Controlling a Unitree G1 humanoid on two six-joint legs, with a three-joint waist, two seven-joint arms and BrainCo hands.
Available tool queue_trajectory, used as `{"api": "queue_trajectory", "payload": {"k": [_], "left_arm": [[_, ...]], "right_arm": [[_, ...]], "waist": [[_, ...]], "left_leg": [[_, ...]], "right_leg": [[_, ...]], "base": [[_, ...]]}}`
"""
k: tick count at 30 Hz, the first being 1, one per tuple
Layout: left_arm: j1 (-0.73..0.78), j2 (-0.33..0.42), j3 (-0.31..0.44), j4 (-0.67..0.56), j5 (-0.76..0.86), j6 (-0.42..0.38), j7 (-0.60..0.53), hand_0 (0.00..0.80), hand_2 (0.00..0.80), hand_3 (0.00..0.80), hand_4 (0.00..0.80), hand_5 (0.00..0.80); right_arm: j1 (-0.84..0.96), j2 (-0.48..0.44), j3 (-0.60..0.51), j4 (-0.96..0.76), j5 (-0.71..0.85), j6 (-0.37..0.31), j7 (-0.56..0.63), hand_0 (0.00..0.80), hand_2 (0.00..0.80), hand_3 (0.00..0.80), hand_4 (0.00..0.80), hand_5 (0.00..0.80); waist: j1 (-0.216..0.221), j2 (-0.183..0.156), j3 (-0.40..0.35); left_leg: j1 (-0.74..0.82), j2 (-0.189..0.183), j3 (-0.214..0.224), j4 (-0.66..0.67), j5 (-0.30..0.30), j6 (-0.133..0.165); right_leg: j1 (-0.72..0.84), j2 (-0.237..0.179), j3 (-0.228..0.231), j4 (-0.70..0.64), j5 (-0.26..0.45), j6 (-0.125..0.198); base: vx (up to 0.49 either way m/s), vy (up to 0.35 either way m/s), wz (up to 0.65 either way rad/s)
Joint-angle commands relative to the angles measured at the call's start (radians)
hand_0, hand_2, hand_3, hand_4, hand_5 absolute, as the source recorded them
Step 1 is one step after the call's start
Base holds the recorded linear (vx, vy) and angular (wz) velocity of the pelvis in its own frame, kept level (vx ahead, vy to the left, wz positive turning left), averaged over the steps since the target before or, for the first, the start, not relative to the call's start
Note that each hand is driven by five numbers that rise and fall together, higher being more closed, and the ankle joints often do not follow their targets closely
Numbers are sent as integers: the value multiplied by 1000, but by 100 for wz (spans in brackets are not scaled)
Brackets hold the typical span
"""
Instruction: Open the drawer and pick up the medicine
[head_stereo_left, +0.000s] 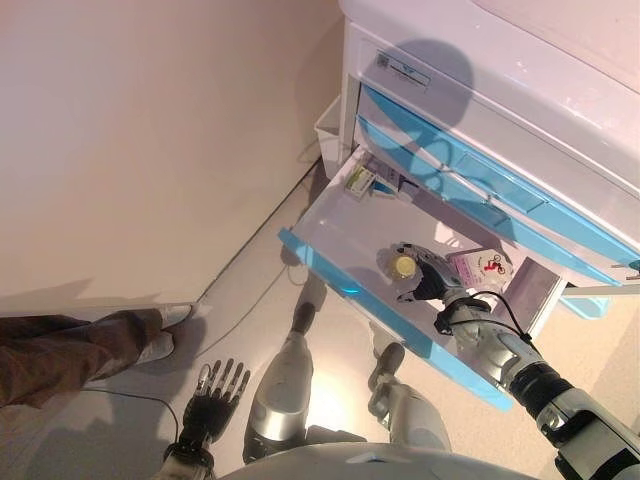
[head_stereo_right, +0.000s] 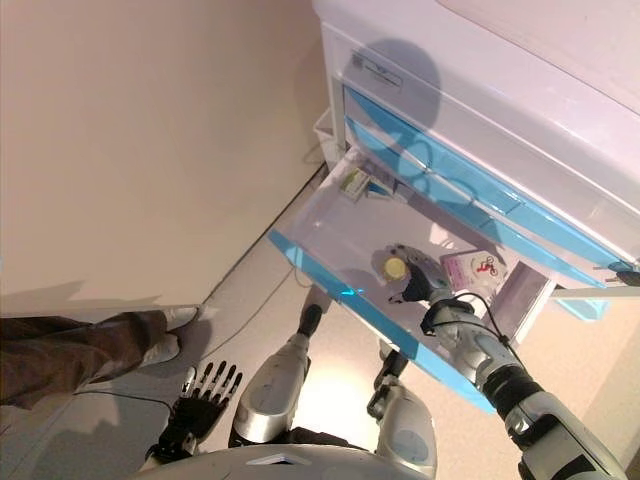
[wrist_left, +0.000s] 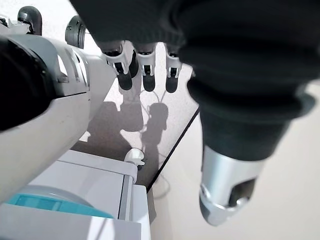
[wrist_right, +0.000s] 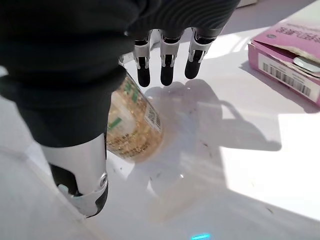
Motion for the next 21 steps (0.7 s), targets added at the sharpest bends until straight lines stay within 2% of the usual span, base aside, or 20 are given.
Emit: {"api": "queue_trajectory", "payload": {"k": [1, 15, 17, 18, 20, 21], "left_arm": [[32, 6, -46, -3, 25, 10, -13, 0, 0, 0, 0, 0], [39, 6, -50, -10, 31, 11, 4, 0, 0, 0, 0, 0], [41, 6, -49, -9, 33, 11, 3, 0, 0, 0, 0, 0], [41, 8, -48, -7, 35, 13, 2, 0, 0, 0, 0, 0], [41, 8, -45, -7, 40, 15, 2, 0, 0, 0, 0, 0], [43, 9, -45, -7, 40, 16, 2, 0, 0, 0, 0, 0]], "right_arm": [[-20, -3, 40, -31, -8, -13, -32, 0, 0, 0, 0, 0], [-49, 14, 51, -27, -7, 9, -12, 0, 0, 0, 0, 0], [-48, 18, 52, -21, -7, 10, -10, 63, 63, 63, 63, 63], [-48, 21, 54, -16, -6, 10, -7, 408, 408, 408, 408, 408], [-46, 22, 57, -12, -6, 10, -6, 684, 684, 684, 684, 684], [-46, 23, 58, -10, -6, 11, -6, 747, 747, 747, 747, 747]], "waist": [[5, -10, -42], [21, -14, -52], [22, -13, -52], [23, -13, -51], [25, -12, -51], [26, -11, -51]], "left_leg": [[-58, -41, 16, 19, 6, 45], [-48, -40, 6, 17, 7, 43], [-47, -41, 4, 17, 7, 43], [-46, -41, 3, 17, 7, 42], [-45, -41, 2, 18, 7, 42], [-45, -41, 1, 19, 7, 41]], "right_leg": [[-12, -14, 8, 72, -6, 11], [5, -15, 0, 67, -7, 15], [7, -15, -1, 68, -7, 15], [8, -15, -1, 68, -7, 15], [9, -16, -3, 69, -7, 16], [10, -16, -3, 69, -7, 16]], "base": [[0, 0, 0], [9, -2, 2], [23, -5, 6], [21, -4, 4], [0, 0, 0], [0, 0, 0]]}}
